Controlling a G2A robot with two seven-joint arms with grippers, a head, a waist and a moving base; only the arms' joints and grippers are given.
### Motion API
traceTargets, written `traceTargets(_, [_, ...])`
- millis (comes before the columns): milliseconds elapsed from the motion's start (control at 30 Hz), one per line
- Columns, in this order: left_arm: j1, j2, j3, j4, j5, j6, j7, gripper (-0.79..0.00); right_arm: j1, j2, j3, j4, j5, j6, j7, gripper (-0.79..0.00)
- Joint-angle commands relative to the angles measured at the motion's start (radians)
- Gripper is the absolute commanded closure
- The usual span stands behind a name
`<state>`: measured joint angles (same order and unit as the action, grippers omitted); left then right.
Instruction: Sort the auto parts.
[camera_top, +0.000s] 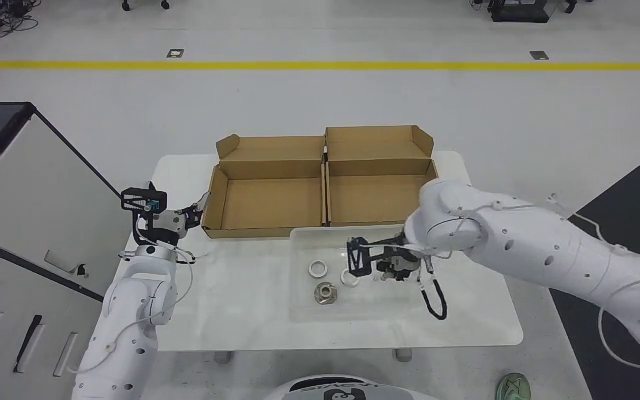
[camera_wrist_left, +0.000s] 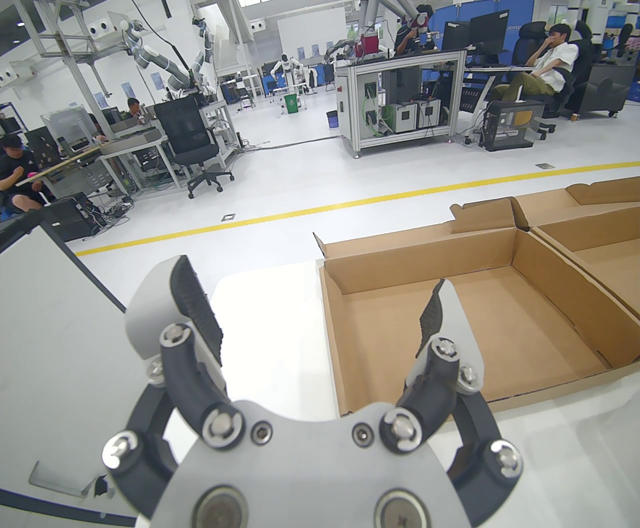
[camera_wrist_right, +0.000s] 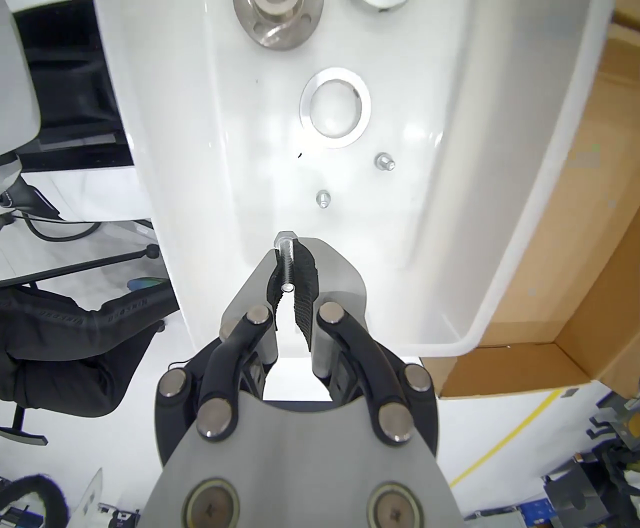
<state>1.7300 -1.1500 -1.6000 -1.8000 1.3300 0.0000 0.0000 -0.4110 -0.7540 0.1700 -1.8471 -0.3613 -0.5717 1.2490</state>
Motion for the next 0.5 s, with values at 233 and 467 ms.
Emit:
traceTargets(233, [0.000, 0.000, 0.000, 0.000, 0.000, 0.000, 0.000, -0.785, 0.143, 0.097, 0.000, -0.063, 0.138, -0.122, -0.122, 0.000])
traceTargets(467, [0.000, 0.000, 0.000, 0.000, 0.000, 0.000, 0.000, -0.785, 0.207, 0.166, 0.000, -0.082, 0.207, -0.216, -0.216, 0.000])
